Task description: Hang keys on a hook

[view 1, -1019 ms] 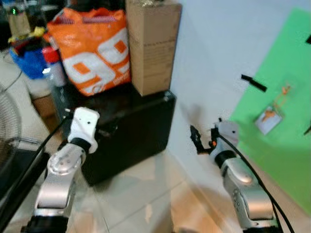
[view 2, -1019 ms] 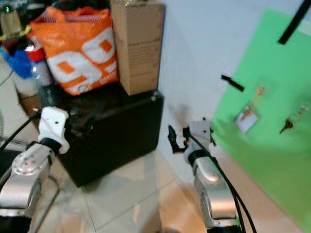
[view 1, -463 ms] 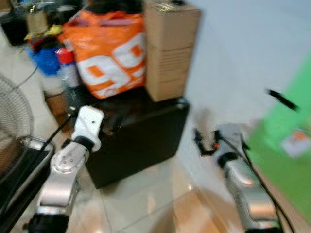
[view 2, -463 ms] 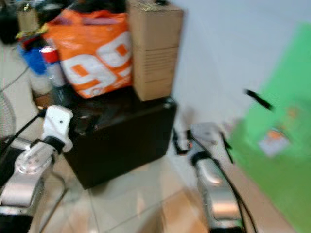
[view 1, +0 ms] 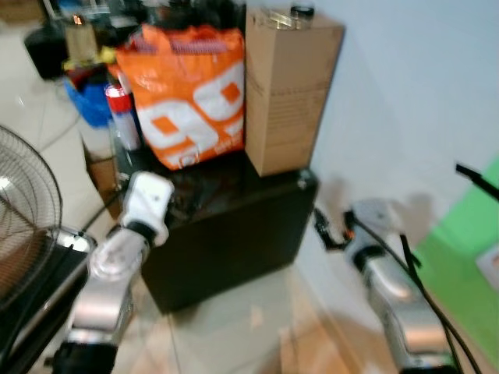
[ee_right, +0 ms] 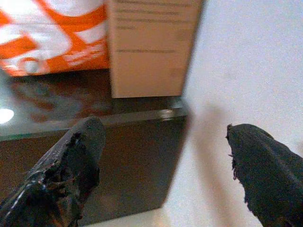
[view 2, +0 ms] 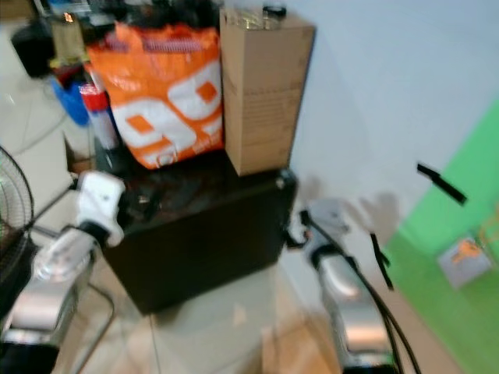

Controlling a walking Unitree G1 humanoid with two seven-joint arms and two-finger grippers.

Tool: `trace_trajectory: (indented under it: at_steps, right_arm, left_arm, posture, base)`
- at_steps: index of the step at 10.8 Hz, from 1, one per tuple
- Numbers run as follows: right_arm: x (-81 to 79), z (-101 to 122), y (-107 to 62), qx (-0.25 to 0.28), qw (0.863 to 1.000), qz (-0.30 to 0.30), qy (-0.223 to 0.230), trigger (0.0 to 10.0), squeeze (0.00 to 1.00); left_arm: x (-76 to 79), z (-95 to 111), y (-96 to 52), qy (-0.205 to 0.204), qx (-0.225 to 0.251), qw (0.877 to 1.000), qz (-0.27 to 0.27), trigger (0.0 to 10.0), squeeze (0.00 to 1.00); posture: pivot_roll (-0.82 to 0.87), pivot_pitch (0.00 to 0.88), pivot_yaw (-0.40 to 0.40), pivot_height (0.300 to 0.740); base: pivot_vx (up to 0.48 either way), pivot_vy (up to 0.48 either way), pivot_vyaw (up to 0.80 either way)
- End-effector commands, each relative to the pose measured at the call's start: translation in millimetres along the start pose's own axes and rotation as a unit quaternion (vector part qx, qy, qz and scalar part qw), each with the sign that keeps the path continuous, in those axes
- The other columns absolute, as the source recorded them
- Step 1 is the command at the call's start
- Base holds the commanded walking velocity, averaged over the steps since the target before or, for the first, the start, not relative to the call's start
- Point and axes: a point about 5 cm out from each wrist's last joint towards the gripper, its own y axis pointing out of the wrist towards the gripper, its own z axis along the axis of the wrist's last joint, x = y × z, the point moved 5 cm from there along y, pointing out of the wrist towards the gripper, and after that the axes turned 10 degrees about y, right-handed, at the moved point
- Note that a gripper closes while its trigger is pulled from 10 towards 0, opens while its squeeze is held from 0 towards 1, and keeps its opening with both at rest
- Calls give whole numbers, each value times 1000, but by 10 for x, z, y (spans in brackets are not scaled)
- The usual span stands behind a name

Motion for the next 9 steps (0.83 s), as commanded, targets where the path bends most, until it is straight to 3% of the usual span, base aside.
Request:
trace_trajectory:
  at_steps: [1,4,6,9]
  right_arm:
    - [-85,68,16,14,1000,13,1,10000,0]
    - [-115,54,2,13,1000,24,-14,10000,0]
    - [-151,56,-11,13,999,37,-27,10000,0]
    - [-117,3,-44,1,998,46,-41,10000,0]
  left_arm:
    - [-74,2,9,7,0,1000,7,10000,0]
    - [-37,-8,16,12,1,1000,-2,10000,0]
    - [-21,-26,17,13,-1,1000,-5,10000,0]
    - [46,-50,5,23,-3,1000,-20,10000,0]
  posture:
    - [-78,0,-22,740]
    - [-81,0,-23,740]
    - [-84,0,-24,740]
    - [-91,0,-26,740]
  base:
    - [398,0,0]
    - [400,0,0]
    - [401,0,800]
    - [398,0,0]
